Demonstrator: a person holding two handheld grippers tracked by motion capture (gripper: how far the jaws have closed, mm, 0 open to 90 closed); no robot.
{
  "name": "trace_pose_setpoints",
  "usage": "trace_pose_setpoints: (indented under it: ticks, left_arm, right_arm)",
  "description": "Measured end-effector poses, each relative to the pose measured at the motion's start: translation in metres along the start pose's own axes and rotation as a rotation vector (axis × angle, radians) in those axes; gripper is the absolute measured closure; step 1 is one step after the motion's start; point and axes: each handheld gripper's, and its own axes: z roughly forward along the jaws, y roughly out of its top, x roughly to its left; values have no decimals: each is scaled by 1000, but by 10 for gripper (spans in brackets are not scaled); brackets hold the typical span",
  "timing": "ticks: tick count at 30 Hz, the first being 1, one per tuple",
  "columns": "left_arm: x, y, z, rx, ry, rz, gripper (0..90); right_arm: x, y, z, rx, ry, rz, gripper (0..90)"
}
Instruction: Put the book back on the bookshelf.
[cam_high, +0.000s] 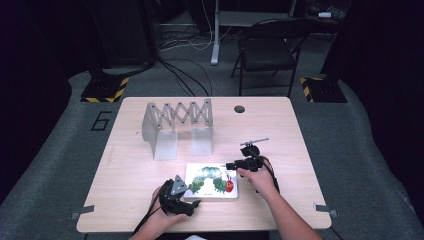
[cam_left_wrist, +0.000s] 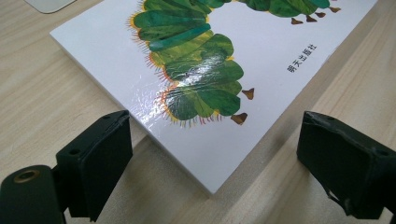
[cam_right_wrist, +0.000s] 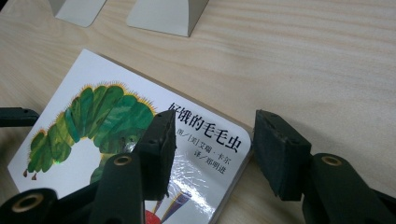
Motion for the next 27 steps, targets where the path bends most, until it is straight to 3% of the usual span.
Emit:
trace_pose_setpoints:
  ticks: [5, 12, 18, 24, 27]
  left_arm:
    - [-1, 0, 1, -3, 9, 0, 82]
    - [0, 0, 0, 5, 3, 0, 80]
    - [-3, 1, 2, 2, 33, -4, 64]
    - [-4, 2, 2, 23, 34, -23, 36]
    - [-5, 2, 3, 20, 60, -32, 27]
  right_arm:
    - [-2, 1, -4, -33, 28, 24, 506]
    - [-1, 1, -3, -27, 24, 28, 509]
    - [0, 1, -10, -42, 43, 37, 509]
    - [1, 1, -19, -71, 81, 49, 521]
    - [3, 1, -23, -73, 94, 53, 522]
